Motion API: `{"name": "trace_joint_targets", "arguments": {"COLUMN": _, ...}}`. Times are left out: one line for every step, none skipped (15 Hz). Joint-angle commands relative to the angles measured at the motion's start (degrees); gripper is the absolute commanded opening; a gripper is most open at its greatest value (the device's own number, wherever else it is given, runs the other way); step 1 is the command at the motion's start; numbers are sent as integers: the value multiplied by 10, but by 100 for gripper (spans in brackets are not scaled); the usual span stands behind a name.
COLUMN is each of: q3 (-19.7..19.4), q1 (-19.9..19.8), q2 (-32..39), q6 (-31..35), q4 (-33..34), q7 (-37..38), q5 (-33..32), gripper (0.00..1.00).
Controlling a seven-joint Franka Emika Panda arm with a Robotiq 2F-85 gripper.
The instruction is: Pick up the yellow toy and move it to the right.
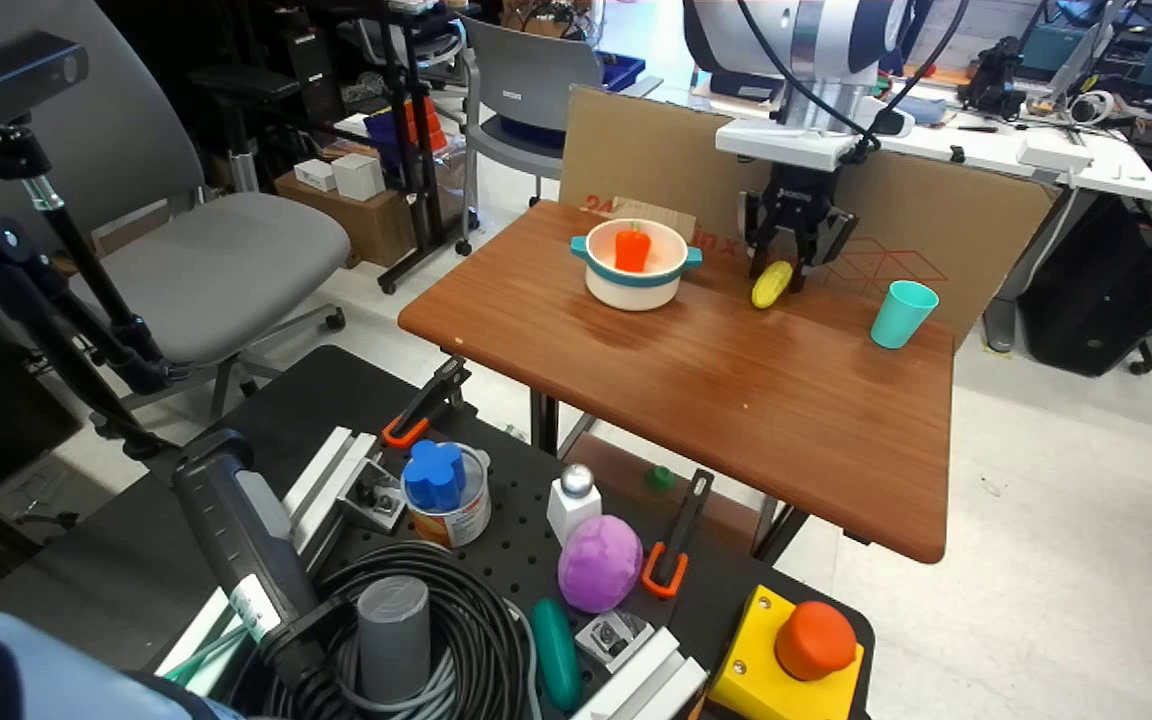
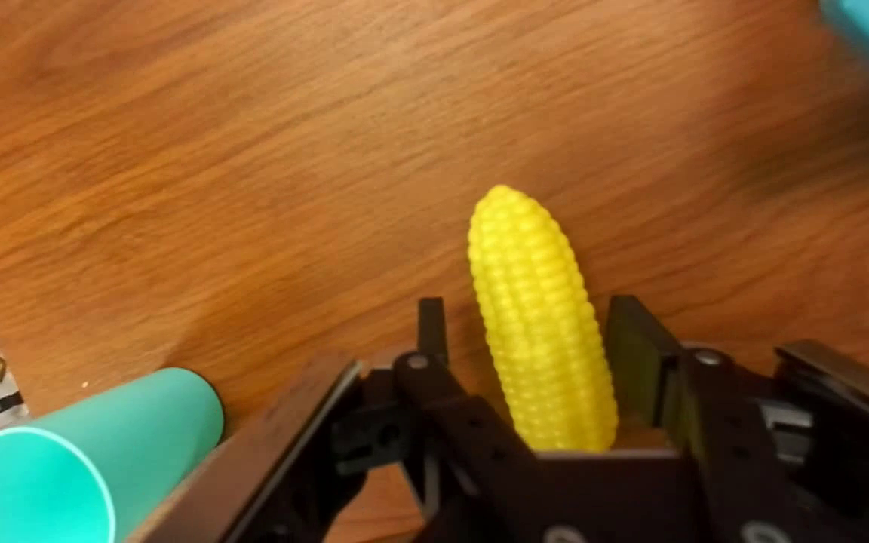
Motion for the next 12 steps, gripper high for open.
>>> {"name": "trace_joint_targets", "arguments": {"q3": -12, "q1": 4, "q2": 25, "q6": -47, "q4": 53, "q7": 10, "q5": -14, "gripper": 27}}
{"name": "trace_joint_targets", "arguments": {"q3": -12, "q1": 3, "q2": 26, "q6": -54, "q4": 59, "q7": 9, "q5": -14, "gripper": 18}}
{"name": "trace_joint_targets", "arguments": {"q3": -13, "q1": 4, "q2": 25, "q6": -62, "q4": 62, "q7": 7, "q5": -15, "gripper": 12}}
{"name": "trace_joint_targets", "arguments": {"q3": -13, "q1": 4, "q2": 25, "q6": -67, "q4": 66, "q7": 7, "q5": -16, "gripper": 7}}
{"name": "trace_joint_targets", "arguments": {"q3": -14, "q1": 5, "q2": 22, "q6": -75, "q4": 67, "q7": 10, "q5": -15, "gripper": 8}}
{"name": "trace_joint_targets", "arguments": {"q3": -11, "q1": 6, "q2": 15, "q6": -79, "q4": 65, "q7": 7, "q5": -14, "gripper": 8}}
{"name": "trace_joint_targets", "arguments": {"q3": -13, "q1": 13, "q2": -3, "q6": -78, "q4": 53, "q7": 15, "q5": -16, "gripper": 8}}
{"name": "trace_joint_targets", "arguments": {"q3": -11, "q1": 20, "q2": -24, "q6": -69, "q4": 36, "q7": 12, "q5": -19, "gripper": 8}}
{"name": "trace_joint_targets", "arguments": {"q3": -11, "q1": 32, "q2": -59, "q6": -50, "q4": 0, "q7": 11, "q5": -26, "gripper": 8}}
{"name": "trace_joint_targets", "arguments": {"q3": -10, "q1": 40, "q2": -82, "q6": -45, "q4": -20, "q7": 8, "q5": -31, "gripper": 8}}
{"name": "trace_joint_targets", "arguments": {"q3": -9, "q1": 47, "q2": -110, "q6": -39, "q4": -49, "q7": 18, "q5": -32, "gripper": 8}}
{"name": "trace_joint_targets", "arguments": {"q3": -10, "q1": 55, "q2": -127, "q6": -43, "q4": -62, "q7": 28, "q5": -34, "gripper": 8}}
